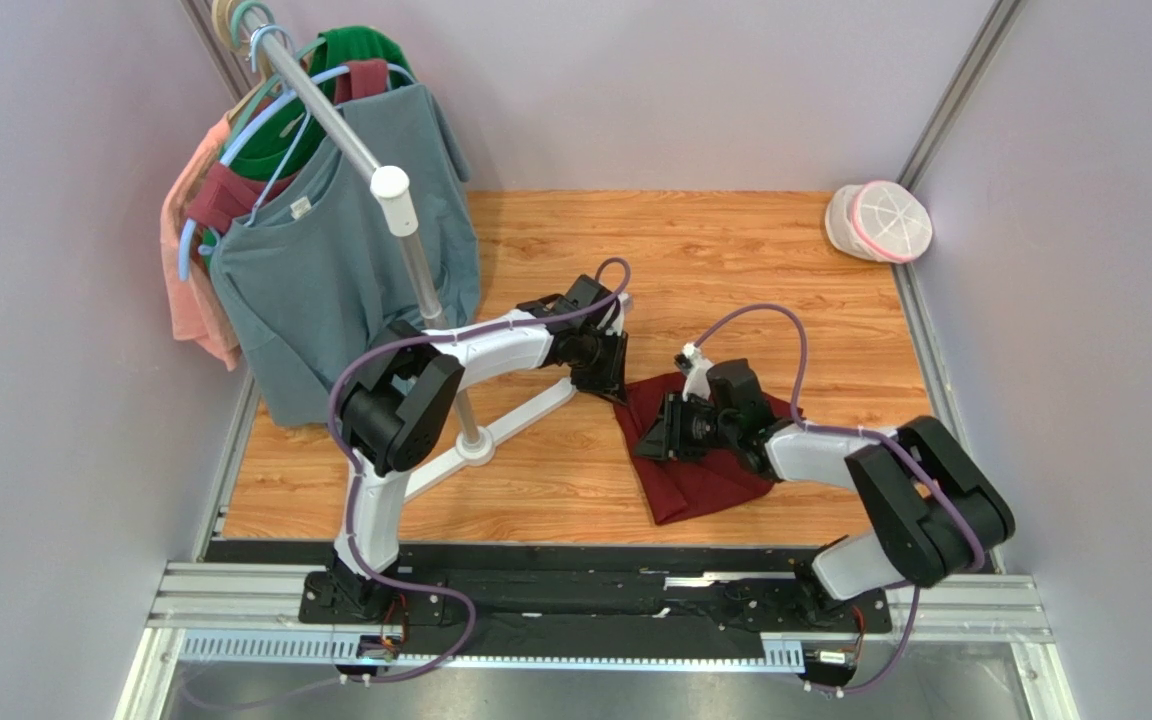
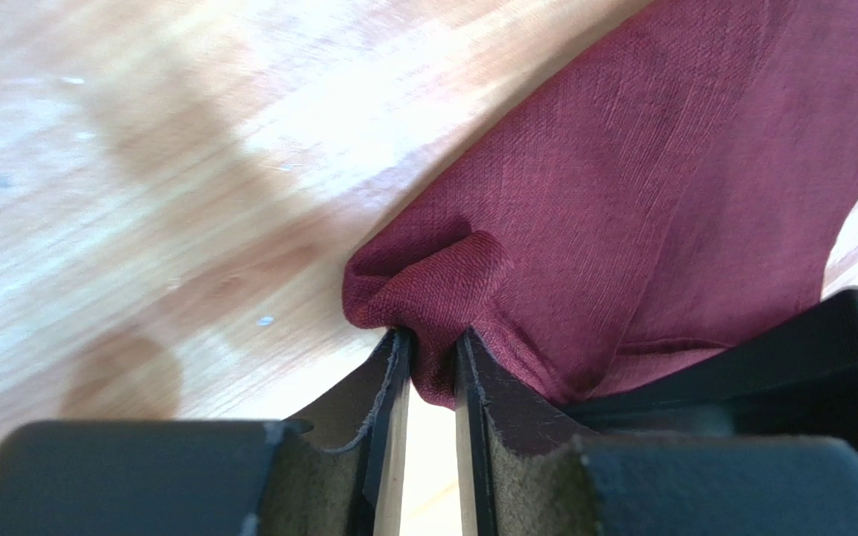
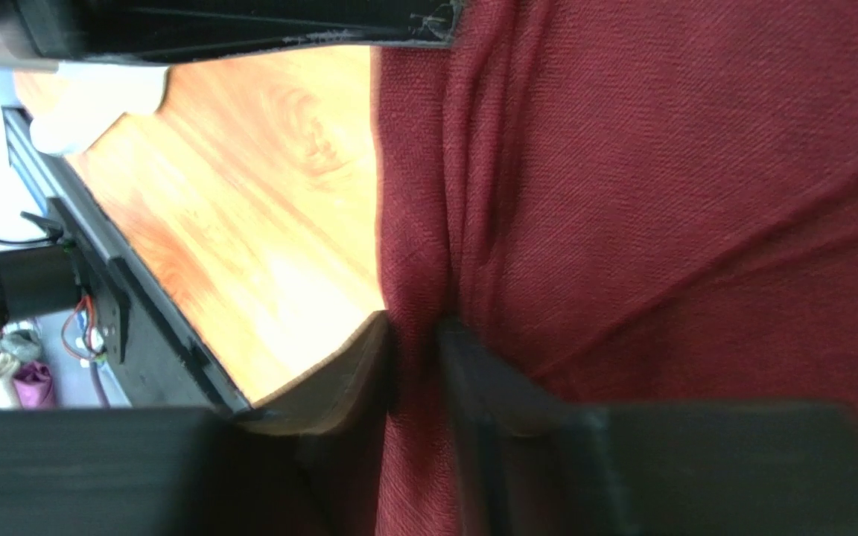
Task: Fold the napkin, place the utensils inside, and roll it up
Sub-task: Roll the napkin with the utensil
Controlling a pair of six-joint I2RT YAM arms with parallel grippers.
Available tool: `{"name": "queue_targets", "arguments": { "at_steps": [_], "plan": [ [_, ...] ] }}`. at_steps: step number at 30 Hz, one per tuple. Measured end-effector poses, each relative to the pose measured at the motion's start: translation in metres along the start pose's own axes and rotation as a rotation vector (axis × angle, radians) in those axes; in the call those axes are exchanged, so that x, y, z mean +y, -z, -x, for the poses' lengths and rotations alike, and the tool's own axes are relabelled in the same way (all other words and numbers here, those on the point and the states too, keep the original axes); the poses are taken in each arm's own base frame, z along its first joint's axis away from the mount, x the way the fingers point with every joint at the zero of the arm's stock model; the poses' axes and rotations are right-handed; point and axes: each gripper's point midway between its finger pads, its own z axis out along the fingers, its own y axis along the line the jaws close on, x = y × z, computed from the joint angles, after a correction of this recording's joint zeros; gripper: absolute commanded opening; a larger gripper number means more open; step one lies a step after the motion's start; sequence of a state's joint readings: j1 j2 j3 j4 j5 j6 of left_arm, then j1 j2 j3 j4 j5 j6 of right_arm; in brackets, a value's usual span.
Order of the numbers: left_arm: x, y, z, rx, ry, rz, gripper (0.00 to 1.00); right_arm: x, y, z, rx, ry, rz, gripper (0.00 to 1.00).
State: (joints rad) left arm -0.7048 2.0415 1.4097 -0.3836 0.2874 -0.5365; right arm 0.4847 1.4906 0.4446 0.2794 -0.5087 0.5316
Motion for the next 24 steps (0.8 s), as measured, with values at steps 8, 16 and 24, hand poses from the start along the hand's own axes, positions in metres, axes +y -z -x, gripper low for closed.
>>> {"name": "queue_targets", "arguments": {
  "at_steps": [8, 16, 24],
  "plan": [
    [-0.006, -0.005, -0.005, 0.033, -0.028, 0.006, 0.24, 0.019, 0.040, -0.021, 0.029, 0.064, -0.132, 0.54],
    [-0.007, -0.005, -0.005, 0.051, -0.032, 0.010, 0.23, 0.051, 0.071, -0.040, 0.016, 0.230, -0.278, 0.54],
    [-0.007, -0.005, -0.005, 0.060, -0.032, 0.015, 0.22, 0.054, 0.068, -0.060, 0.061, 0.325, -0.394, 0.51]
  ]
}}
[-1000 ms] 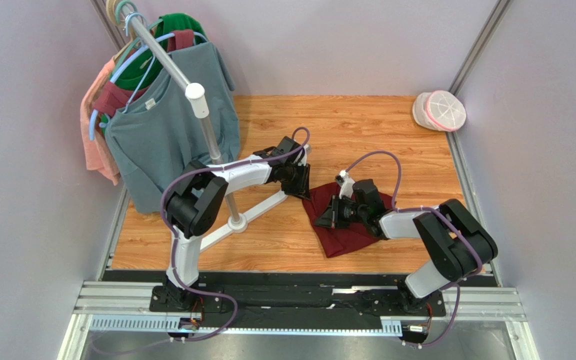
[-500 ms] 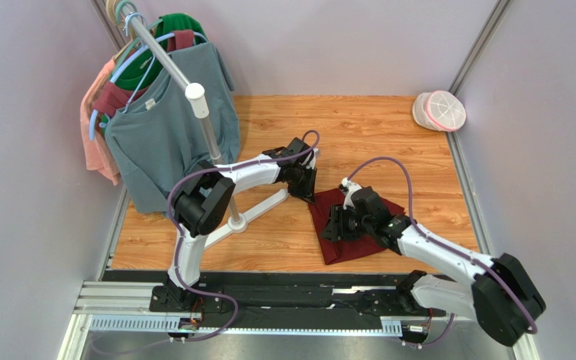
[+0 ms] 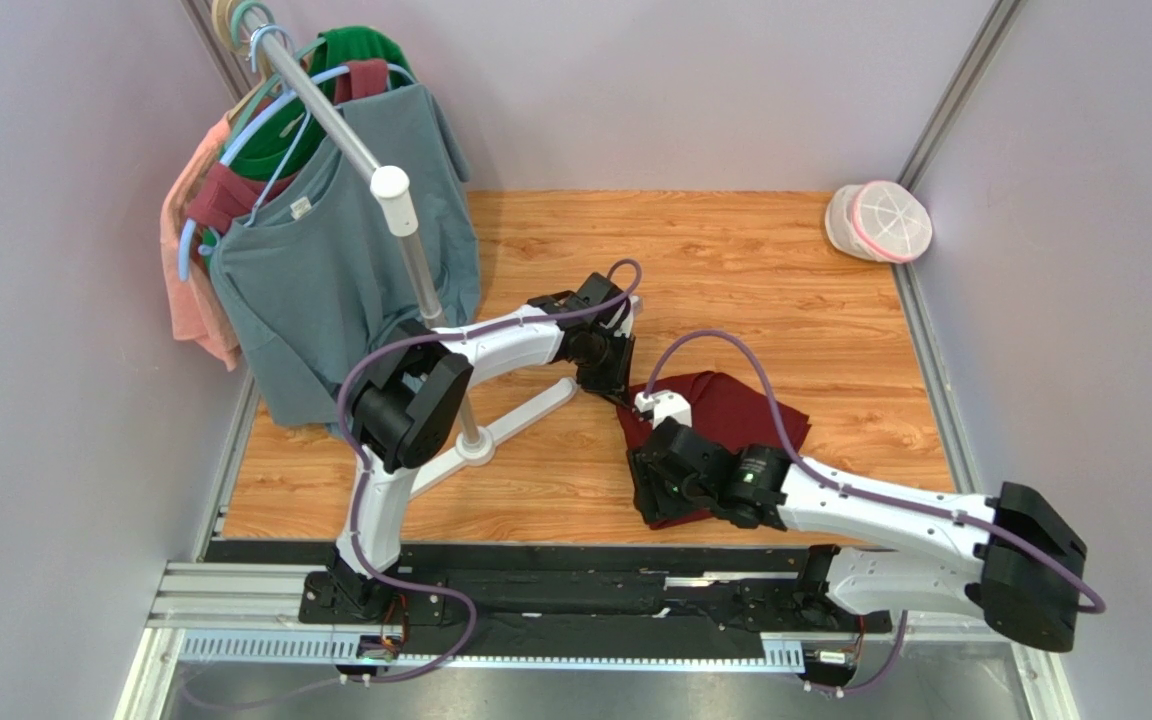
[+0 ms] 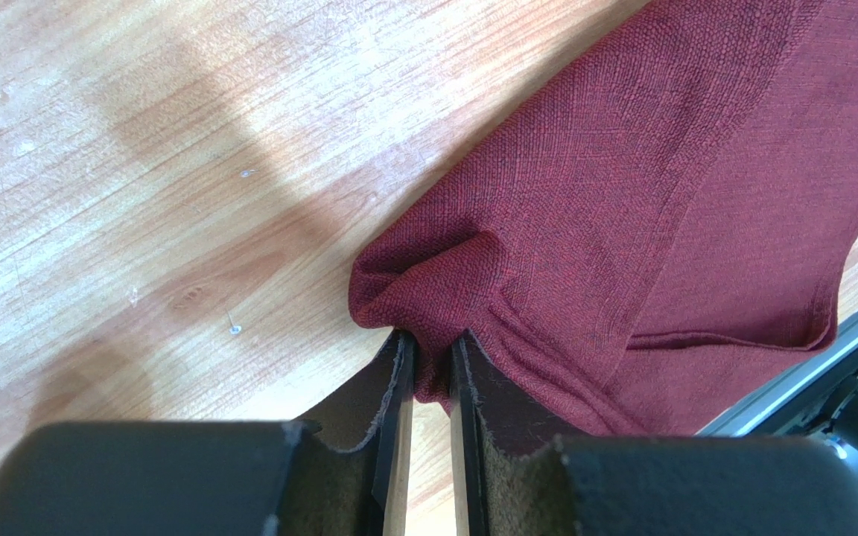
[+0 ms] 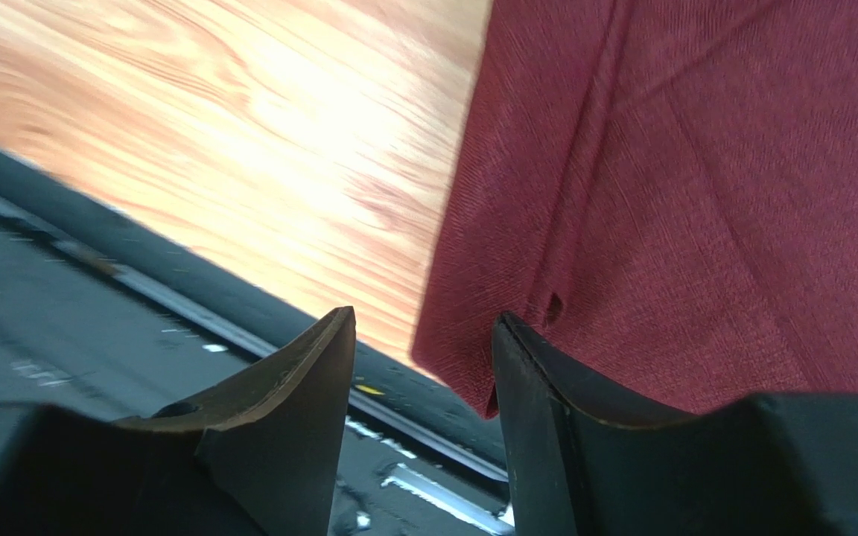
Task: Fold the napkin, place the utensils inside, and roll it up
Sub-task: Roll the napkin with the utensil
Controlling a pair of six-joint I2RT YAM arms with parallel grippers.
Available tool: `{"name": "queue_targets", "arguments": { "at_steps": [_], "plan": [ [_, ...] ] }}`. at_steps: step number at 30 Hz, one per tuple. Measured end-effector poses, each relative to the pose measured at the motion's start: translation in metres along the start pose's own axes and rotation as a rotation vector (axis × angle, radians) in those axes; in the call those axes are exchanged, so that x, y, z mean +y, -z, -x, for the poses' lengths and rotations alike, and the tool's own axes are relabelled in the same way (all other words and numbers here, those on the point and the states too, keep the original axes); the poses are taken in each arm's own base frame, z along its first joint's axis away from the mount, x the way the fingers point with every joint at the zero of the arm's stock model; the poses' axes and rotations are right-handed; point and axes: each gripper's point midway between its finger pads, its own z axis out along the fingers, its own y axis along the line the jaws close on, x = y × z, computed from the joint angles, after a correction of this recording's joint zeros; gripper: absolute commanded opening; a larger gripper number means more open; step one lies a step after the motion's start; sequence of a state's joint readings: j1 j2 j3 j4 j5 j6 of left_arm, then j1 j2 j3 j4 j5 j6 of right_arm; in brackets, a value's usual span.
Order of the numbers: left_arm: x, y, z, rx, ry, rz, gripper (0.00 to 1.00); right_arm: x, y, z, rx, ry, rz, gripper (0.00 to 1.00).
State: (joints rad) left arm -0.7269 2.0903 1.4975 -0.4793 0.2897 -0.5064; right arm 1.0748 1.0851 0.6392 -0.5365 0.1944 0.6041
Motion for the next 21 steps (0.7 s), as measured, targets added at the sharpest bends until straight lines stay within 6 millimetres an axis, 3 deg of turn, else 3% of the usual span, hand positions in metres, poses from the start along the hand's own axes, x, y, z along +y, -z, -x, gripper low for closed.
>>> {"name": "queue_targets", "arguments": {
  "at_steps": [5, 8, 9, 11, 18, 21],
  "plan": [
    [0.000, 0.000, 0.000, 0.004, -0.001, 0.002, 0.22, -0.009, -0.012, -0.021, 0.080, 0.018, -0.075, 0.50],
    [0.000, 0.000, 0.000, 0.007, -0.005, 0.004, 0.22, -0.009, -0.012, -0.023, 0.085, 0.002, -0.078, 0.38],
    [0.000, 0.000, 0.000, 0.008, -0.006, 0.006, 0.22, -0.009, -0.013, -0.025, 0.087, -0.003, -0.080, 0.29],
    [0.001, 0.000, 0.000, 0.009, -0.009, 0.005, 0.22, -0.012, -0.016, -0.030, 0.096, -0.011, -0.089, 0.24],
    [0.000, 0.001, 0.000, 0.009, -0.013, 0.005, 0.22, -0.020, -0.025, -0.041, 0.132, -0.036, -0.141, 0.16],
    [0.000, 0.001, 0.000, 0.009, -0.013, 0.005, 0.22, -0.022, -0.027, -0.043, 0.132, -0.052, -0.149, 0.20]
  ]
}}
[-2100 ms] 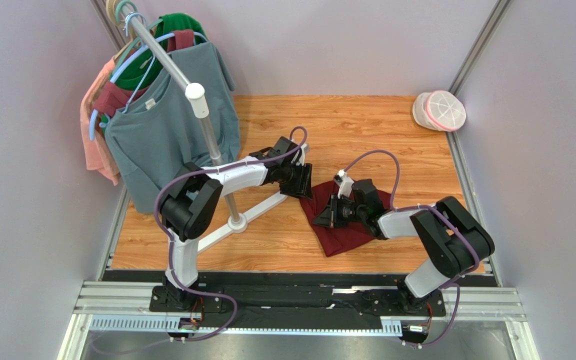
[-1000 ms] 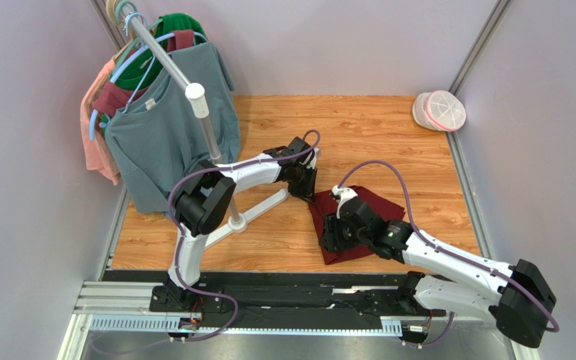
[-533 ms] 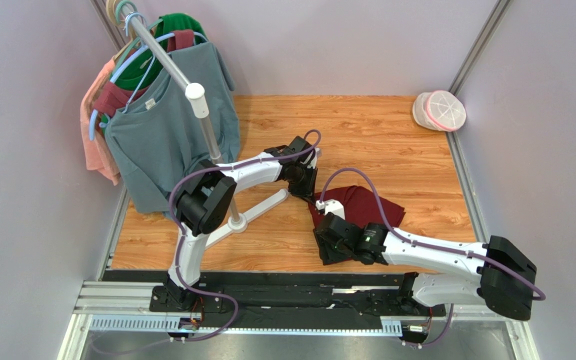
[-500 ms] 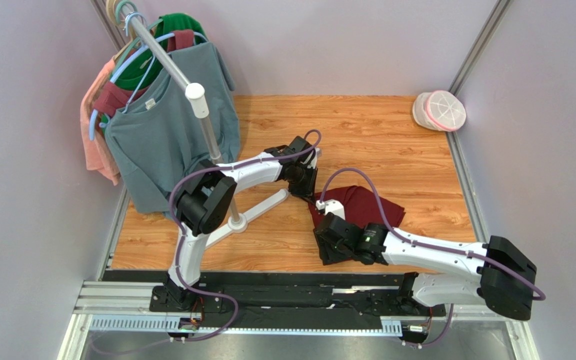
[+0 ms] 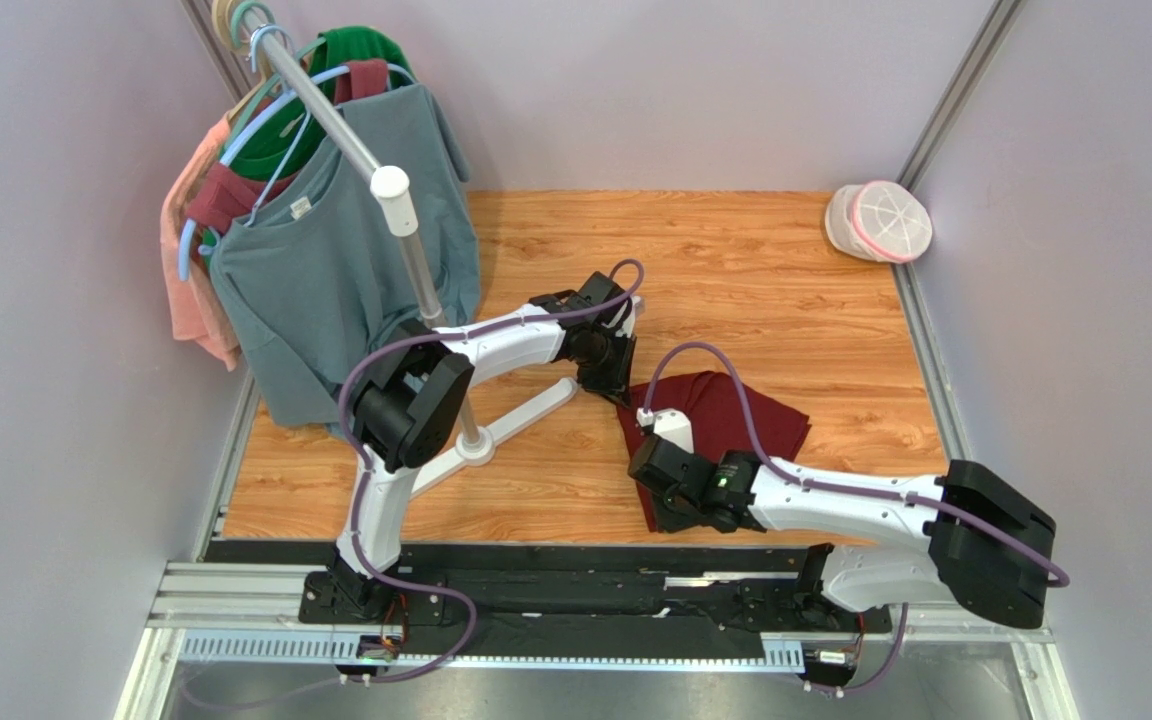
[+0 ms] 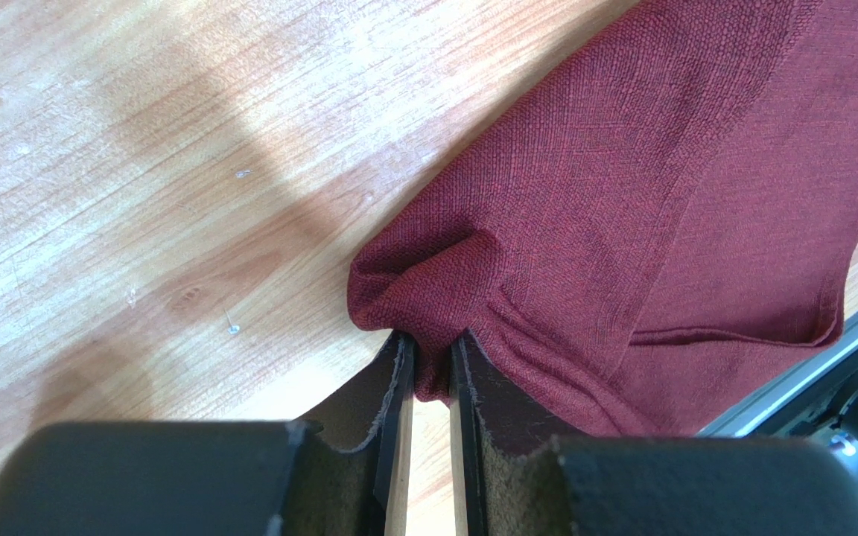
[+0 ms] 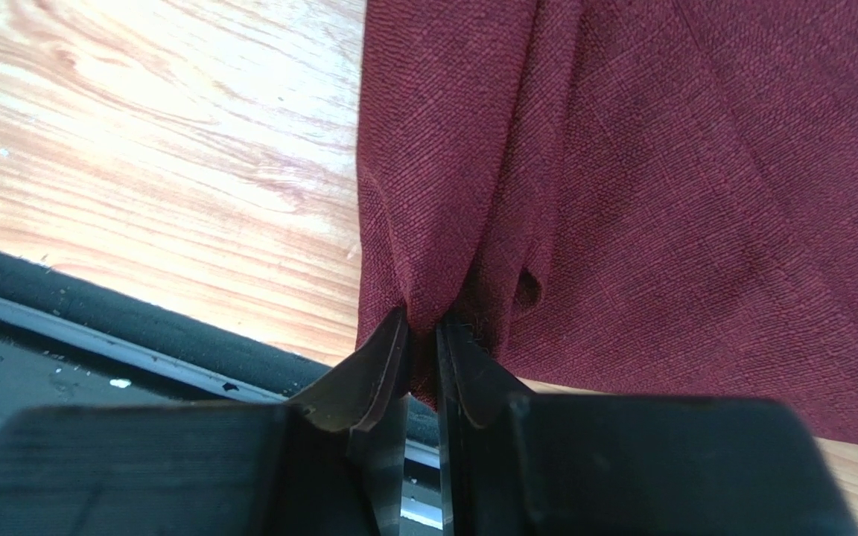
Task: Fold the napkin, place the utensils inside, and roll it up
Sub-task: Roll the napkin with the utensil
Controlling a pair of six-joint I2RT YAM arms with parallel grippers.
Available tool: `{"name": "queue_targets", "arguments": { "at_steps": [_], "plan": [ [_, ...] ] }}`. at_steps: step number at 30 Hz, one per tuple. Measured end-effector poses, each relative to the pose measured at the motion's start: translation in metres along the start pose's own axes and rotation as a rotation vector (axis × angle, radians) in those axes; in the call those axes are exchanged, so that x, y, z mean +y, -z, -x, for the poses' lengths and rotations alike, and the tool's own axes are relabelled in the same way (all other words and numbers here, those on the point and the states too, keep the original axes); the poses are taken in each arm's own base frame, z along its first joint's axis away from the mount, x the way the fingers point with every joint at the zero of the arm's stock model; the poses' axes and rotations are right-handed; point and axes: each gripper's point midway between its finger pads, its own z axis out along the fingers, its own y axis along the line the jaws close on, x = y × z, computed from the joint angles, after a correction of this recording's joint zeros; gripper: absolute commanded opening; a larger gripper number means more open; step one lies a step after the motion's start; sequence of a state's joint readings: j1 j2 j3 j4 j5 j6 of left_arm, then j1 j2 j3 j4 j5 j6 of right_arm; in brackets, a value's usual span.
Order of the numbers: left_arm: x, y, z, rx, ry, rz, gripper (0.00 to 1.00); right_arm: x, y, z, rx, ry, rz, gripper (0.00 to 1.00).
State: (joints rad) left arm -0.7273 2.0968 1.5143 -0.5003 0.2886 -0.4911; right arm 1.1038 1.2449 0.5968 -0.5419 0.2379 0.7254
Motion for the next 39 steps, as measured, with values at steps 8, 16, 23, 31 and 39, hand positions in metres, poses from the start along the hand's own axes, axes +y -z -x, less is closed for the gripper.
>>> {"name": "queue_targets", "arguments": {
  "at_steps": [8, 16, 23, 31, 39],
  "plan": [
    [0.000, 0.000, 0.000, 0.002, -0.003, 0.004, 0.21, 0.000, -0.002, -0.001, 0.000, -0.029, -0.008, 0.47],
    [0.000, 0.000, -0.001, 0.006, -0.003, 0.004, 0.20, 0.029, 0.049, 0.054, -0.128, 0.054, 0.044, 0.57],
    [-0.001, -0.001, 0.000, 0.016, -0.001, 0.004, 0.20, 0.038, 0.029, 0.093, -0.198, 0.185, -0.067, 0.57],
    [-0.002, -0.001, 0.000, 0.020, 0.000, 0.001, 0.20, 0.023, -0.003, 0.097, -0.181, 0.254, -0.169, 0.56],
    [-0.002, -0.001, 0.000, 0.023, -0.002, 0.000, 0.20, 0.016, -0.025, 0.098, -0.180, 0.247, -0.185, 0.54]
  ]
}}
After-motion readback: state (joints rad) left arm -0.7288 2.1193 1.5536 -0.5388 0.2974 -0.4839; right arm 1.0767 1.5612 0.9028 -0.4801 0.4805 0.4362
